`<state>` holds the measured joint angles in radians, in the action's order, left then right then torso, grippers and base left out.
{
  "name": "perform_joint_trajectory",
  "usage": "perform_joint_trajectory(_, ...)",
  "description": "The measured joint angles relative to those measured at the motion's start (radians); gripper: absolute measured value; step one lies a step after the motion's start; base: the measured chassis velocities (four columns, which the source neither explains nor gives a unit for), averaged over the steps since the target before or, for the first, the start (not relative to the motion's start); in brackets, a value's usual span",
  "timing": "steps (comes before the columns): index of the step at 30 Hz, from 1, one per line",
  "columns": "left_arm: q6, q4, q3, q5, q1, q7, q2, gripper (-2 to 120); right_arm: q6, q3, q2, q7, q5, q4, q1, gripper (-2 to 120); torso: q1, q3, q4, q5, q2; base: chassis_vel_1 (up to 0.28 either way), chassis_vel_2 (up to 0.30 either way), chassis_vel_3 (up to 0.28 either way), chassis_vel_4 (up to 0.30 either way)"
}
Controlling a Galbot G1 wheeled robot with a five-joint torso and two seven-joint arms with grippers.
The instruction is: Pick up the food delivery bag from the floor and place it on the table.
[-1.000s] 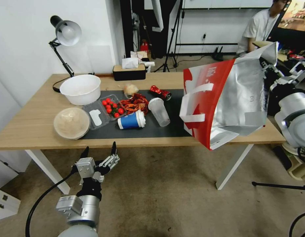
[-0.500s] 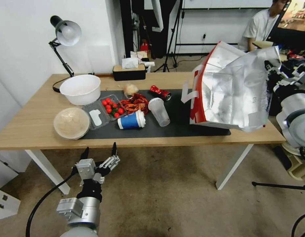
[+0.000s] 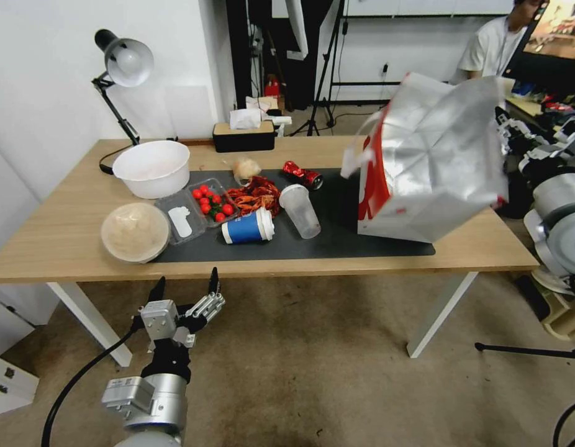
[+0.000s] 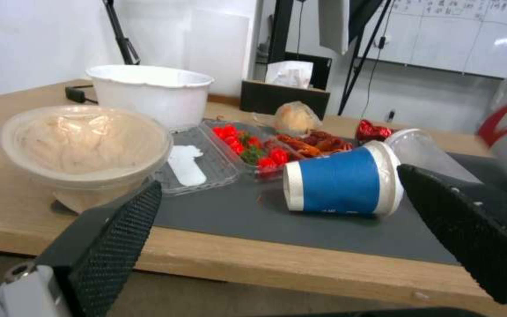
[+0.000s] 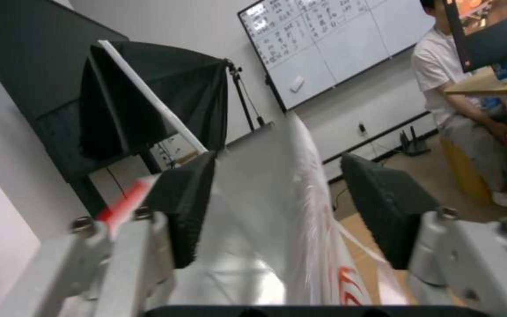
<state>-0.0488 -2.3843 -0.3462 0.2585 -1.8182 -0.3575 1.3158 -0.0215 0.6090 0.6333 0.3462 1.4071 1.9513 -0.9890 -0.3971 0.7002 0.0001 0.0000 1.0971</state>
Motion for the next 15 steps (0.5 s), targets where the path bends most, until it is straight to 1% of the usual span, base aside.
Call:
perform_joint_trajectory(1,0.0,0.0,0.0,0.0,0.0,0.0,0.0,100,0.0,0.0,0.0,0.0,0.0,0.0,0.0,61,0.0,0.0,0.0,0.0,0.0,0.0,0.0,0.0,0.0)
perform_joint_trajectory(2,0.0,-0.001,0.001,-0.001,-0.001,0.0,0.001,100,-0.001,0.002,-0.002,-0.004,0.0,0.003,-0.004,65,0.0,0.0,0.0,0.0,0.0,0.0,0.0,0.0,0.0)
perform_joint_trajectory(3,0.0,-0.003,0.002,-0.001,-0.002,0.0,0.003,100,-0.002,0.004,-0.004,-0.006,0.0,0.007,-0.01,73,0.0,0.0,0.0,0.0,0.0,0.0,0.0,0.0,0.0)
perform_joint_trajectory(4,0.0,-0.003,0.002,-0.001,-0.002,0.0,0.003,100,-0.002,0.004,-0.004,-0.006,0.0,0.007,-0.01,73,0.0,0.0,0.0,0.0,0.0,0.0,0.0,0.0,0.0)
perform_joint_trajectory(7,0.0,-0.005,0.003,-0.001,-0.003,0.001,0.004,100,-0.008,0.009,-0.004,-0.009,0.0,0.018,-0.027,86,0.0,0.0,-0.0001,0.0,0.0,0.0,0.0,0.0,0.0)
perform_joint_trajectory(8,0.0,-0.005,0.003,-0.001,-0.003,0.001,0.004,100,-0.008,0.009,-0.004,-0.009,0.0,0.018,-0.027,86,0.0,0.0,-0.0001,0.0,0.0,0.0,0.0,0.0,0.0)
perform_joint_trajectory(10,0.001,-0.009,0.002,0.002,-0.003,0.001,0.004,100,-0.009,0.011,-0.002,-0.009,-0.002,0.024,-0.034,96,0.0,0.0,0.0,0.0001,0.0,0.0,0.0,0.0,0.0)
perform_joint_trajectory(11,0.001,-0.01,0.002,0.003,-0.002,0.001,0.003,100,-0.01,0.011,-0.002,-0.009,-0.002,0.025,-0.036,98,0.0,0.0,0.0,0.0,0.0,0.0,0.0,0.0,0.0)
perform_joint_trajectory(15,0.005,-0.014,-0.002,0.008,0.0,0.001,0.001,100,-0.017,0.016,-0.004,-0.018,-0.011,0.031,-0.046,100,0.0,0.0,0.0,0.0,0.0,0.0,0.0,0.0,0.0)
